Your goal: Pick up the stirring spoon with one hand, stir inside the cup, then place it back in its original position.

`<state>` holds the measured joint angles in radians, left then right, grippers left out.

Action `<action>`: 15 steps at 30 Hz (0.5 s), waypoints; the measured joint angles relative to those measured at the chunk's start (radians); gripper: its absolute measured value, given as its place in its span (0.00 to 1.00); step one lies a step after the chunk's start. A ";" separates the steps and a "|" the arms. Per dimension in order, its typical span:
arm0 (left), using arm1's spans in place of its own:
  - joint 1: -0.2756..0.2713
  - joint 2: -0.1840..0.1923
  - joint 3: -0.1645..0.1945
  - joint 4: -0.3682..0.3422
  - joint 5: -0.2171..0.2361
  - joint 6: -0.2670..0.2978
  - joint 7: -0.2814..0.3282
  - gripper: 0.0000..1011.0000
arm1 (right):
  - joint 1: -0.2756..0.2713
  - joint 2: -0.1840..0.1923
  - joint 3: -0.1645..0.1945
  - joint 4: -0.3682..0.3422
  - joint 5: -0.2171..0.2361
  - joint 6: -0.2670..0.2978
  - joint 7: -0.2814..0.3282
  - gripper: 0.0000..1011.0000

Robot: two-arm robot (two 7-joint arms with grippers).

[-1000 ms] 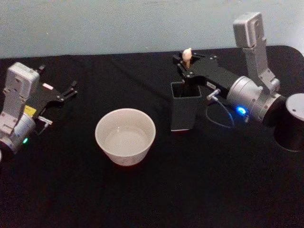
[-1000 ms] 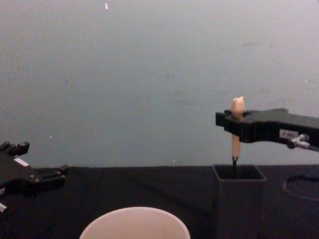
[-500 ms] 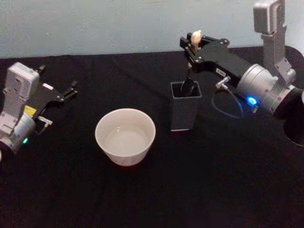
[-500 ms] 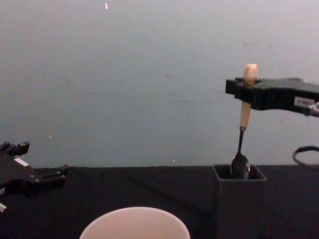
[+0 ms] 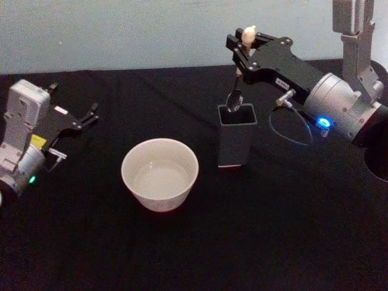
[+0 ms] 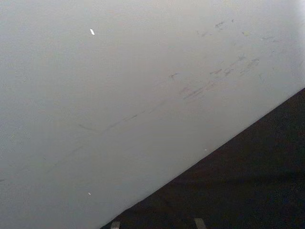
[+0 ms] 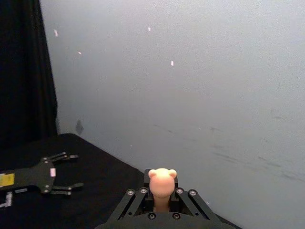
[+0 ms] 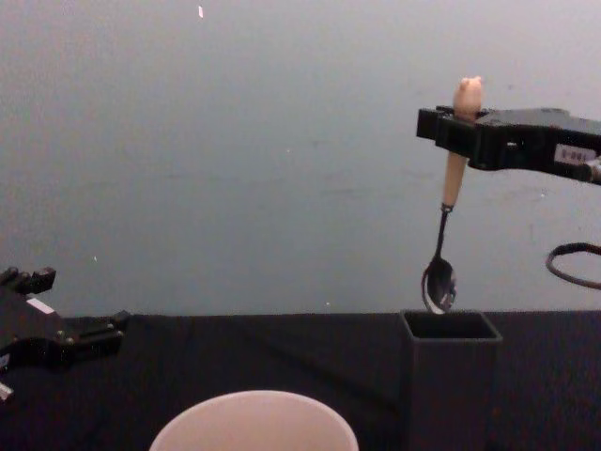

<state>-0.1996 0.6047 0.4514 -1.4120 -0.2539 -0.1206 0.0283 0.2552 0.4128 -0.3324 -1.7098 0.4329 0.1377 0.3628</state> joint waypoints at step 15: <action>0.000 0.000 0.000 0.000 0.000 0.000 0.000 0.99 | 0.038 -0.017 -0.087 0.007 0.005 -0.022 0.043 0.16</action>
<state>-0.1995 0.6047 0.4514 -1.4120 -0.2539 -0.1206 0.0283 0.2932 0.3959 -0.4191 -1.7031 0.4380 0.1162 0.4062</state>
